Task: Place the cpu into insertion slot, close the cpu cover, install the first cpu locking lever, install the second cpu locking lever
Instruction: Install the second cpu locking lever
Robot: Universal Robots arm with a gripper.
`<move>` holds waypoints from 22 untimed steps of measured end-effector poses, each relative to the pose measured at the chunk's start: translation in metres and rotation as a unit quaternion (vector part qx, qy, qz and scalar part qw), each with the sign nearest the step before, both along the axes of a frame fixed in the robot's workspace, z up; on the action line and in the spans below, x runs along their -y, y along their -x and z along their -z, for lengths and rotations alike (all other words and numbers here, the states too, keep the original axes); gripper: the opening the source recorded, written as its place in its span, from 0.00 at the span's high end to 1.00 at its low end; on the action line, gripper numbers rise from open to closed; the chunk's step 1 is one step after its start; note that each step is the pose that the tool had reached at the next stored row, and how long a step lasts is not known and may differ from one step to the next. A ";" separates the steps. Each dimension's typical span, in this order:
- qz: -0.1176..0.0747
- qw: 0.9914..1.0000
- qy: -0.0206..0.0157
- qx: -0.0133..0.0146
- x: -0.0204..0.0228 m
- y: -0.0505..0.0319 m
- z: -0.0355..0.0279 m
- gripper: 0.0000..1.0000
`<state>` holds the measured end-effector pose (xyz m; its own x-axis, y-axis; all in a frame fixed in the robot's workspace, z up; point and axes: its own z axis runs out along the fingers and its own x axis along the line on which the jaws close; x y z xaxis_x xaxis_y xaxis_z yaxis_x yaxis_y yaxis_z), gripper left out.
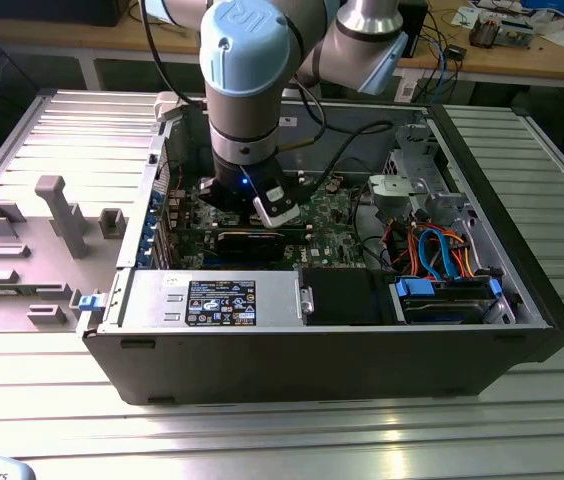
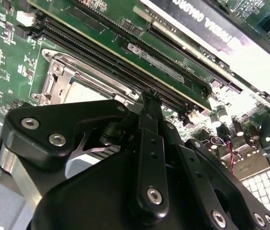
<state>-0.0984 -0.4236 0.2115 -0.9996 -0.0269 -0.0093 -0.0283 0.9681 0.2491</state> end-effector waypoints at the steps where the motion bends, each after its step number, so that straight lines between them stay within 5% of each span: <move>1: 0.001 1.000 -0.002 0.000 0.0001 0.0003 0.0009 0.89; 8: 0.029 0.999 -0.014 0.000 0.0000 0.0063 0.0084 0.89; 18: 0.029 0.999 -0.017 -0.001 -0.0030 0.0093 0.0091 0.89; 22: 0.029 0.999 -0.023 -0.001 -0.0034 0.0093 0.0126 0.89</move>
<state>-0.1077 -0.4201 0.1990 -0.9995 0.0309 -0.0078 0.0272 0.9555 0.2938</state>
